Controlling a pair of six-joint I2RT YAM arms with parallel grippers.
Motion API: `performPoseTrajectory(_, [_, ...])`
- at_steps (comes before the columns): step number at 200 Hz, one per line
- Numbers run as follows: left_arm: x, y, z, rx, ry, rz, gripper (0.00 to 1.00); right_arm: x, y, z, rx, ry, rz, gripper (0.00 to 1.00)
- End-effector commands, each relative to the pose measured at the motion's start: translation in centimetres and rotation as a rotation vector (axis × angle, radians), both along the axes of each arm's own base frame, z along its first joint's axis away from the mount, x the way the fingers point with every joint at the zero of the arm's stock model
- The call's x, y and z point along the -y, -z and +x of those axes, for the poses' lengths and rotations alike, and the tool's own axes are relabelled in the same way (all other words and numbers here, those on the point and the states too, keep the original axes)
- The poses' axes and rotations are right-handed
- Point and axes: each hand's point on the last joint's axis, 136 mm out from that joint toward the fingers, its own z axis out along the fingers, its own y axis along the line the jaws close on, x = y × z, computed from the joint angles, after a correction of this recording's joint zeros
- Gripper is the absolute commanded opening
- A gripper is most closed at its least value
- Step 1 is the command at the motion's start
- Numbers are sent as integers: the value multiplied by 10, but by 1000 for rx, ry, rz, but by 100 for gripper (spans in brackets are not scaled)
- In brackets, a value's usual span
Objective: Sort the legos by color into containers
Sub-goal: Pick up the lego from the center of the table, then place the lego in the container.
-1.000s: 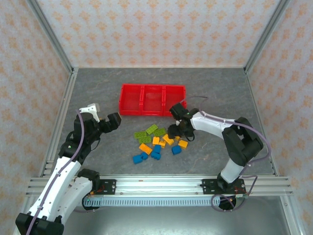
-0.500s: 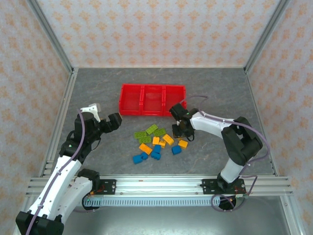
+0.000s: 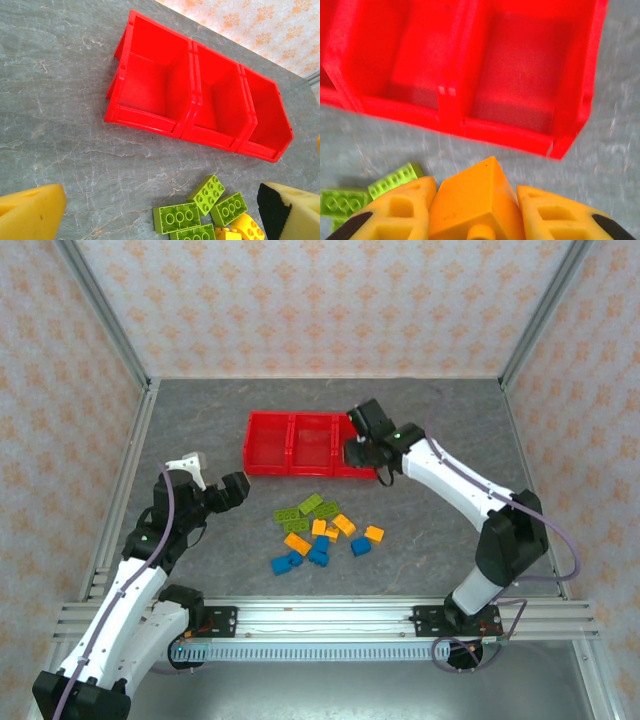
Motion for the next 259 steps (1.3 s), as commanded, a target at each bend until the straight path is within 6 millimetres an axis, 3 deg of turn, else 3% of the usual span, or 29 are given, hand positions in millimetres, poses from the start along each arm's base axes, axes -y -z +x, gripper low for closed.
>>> performPoseTrajectory(1, [9, 1, 1, 10, 42, -11, 99, 7, 2, 42, 30, 37, -39, 25])
performPoseTrajectory(13, [10, 2, 1, 7, 51, -16, 99, 5, 4, 62, 29, 44, -32, 25])
performPoseTrajectory(53, [14, 2, 0, 9, 69, -22, 99, 3, 36, 116, -21, 78, -19, 24])
performPoseTrajectory(97, [18, -4, -2, 37, 90, -36, 99, -2, 56, 137, -56, 91, 15, 29])
performPoseTrajectory(184, [23, -4, -2, 39, 118, -50, 99, -6, 59, 125, -93, 89, 65, 59])
performPoseTrajectory(226, [26, 0, -1, 22, 132, -53, 99, -1, 30, 108, -68, 99, 98, 69])
performPoseTrajectory(259, [26, 0, -1, 26, 132, -55, 99, 19, 6, 70, -74, 161, 118, 78])
